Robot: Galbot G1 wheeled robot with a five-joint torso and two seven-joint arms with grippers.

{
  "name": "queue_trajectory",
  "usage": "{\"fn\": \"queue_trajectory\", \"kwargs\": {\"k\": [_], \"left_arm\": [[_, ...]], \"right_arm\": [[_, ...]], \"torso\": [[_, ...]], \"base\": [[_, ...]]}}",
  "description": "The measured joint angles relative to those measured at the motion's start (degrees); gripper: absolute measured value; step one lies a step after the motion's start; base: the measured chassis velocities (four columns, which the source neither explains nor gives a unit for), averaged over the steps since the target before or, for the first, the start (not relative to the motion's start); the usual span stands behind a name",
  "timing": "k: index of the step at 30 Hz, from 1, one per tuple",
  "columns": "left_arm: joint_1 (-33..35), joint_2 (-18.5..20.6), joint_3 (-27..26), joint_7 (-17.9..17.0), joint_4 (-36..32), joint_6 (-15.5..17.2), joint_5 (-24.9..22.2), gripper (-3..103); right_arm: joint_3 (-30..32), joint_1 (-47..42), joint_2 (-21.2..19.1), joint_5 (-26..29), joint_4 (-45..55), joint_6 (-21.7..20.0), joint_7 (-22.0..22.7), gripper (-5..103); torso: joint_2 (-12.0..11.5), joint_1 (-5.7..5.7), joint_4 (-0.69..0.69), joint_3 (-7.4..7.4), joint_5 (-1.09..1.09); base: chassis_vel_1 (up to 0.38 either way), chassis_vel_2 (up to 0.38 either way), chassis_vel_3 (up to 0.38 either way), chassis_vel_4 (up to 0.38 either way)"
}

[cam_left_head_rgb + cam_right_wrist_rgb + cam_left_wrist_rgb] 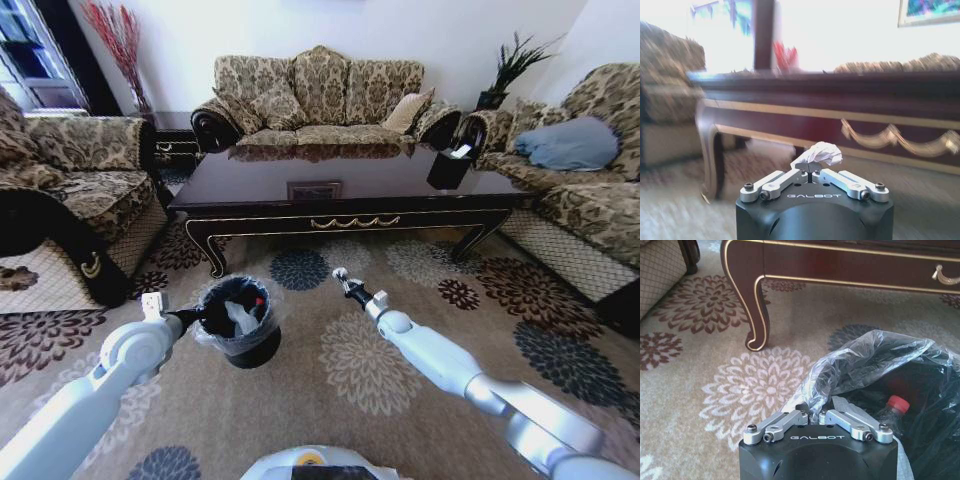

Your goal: Move to the front of the table and pick up the trash from the floor, then place it into the trash bin.

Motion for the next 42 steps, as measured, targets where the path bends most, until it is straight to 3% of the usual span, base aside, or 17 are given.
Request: {"fn": "queue_trajectory", "kwargs": {"k": [5,12,13,14,26,34,39,40,42], "left_arm": [[1.13,-0.31,1.07,-0.08,-0.58,0.07,0.55,4],[-0.62,-1.25,2.41,0.11,1.01,0.12,1.25,4],[-0.88,-1.28,2.46,0.14,1.31,0.12,1.24,4],[-1.73,-1.43,2.65,0.32,2.25,0.10,1.24,4],[-3.04,-2.51,1.97,0.57,3.38,-0.60,1.26,4],[-3.67,-2.14,0.79,0.84,3.75,-0.84,0.47,4],[-3.61,-1.95,0.45,0.84,3.96,-0.83,0.40,4],[-3.57,-1.90,0.38,0.84,3.96,-0.83,0.40,4],[-3.53,-1.86,0.34,0.84,3.96,-0.84,0.39,4]], "right_arm": [[-1.45,-0.03,-0.15,1.47,10.10,0.12,2.97,0],[-7.34,2.50,-1.85,-1.41,18.58,1.23,3.64,0],[-8.46,3.01,-2.11,-1.59,19.55,1.30,3.73,0],[-14.08,6.53,-2.99,-2.67,22.55,1.33,3.96,0],[-26.71,15.15,-0.58,-9.47,19.33,2.93,3.16,0],[-30.14,15.21,-0.58,-12.33,17.20,4.03,-0.15,0],[-30.59,15.14,-0.80,-12.30,16.96,4.04,0.03,-1],[-30.59,15.23,-0.83,-12.25,16.96,4.04,0.13,10],[-30.58,15.35,-0.86,-12.20,16.99,4.02,0.19,10]], "torso": [[0.00,0.00,0.03,0.00,-0.01],[0.00,0.00,0.00,0.00,-0.02],[0.00,0.00,-0.01,0.00,-0.02],[0.00,0.00,0.01,0.00,-0.02],[0.00,0.00,0.02,-0.01,-0.02],[0.00,0.00,0.01,-0.01,-0.01],[0.00,0.00,0.01,-0.01,-0.01],[0.00,0.00,0.01,-0.01,-0.01],[0.00,0.00,0.01,-0.01,-0.01]], "base": [[0.000,0.000,0.000,0.000],[0.000,0.000,0.000,0.000],[0.000,0.000,0.000,0.000],[0.000,0.000,0.000,0.000],[0.000,0.000,0.000,0.000],[0.000,0.000,0.000,0.000],[0.000,0.000,0.000,0.000],[0.000,0.000,0.000,0.000],[0.000,0.000,0.000,0.000]]}}
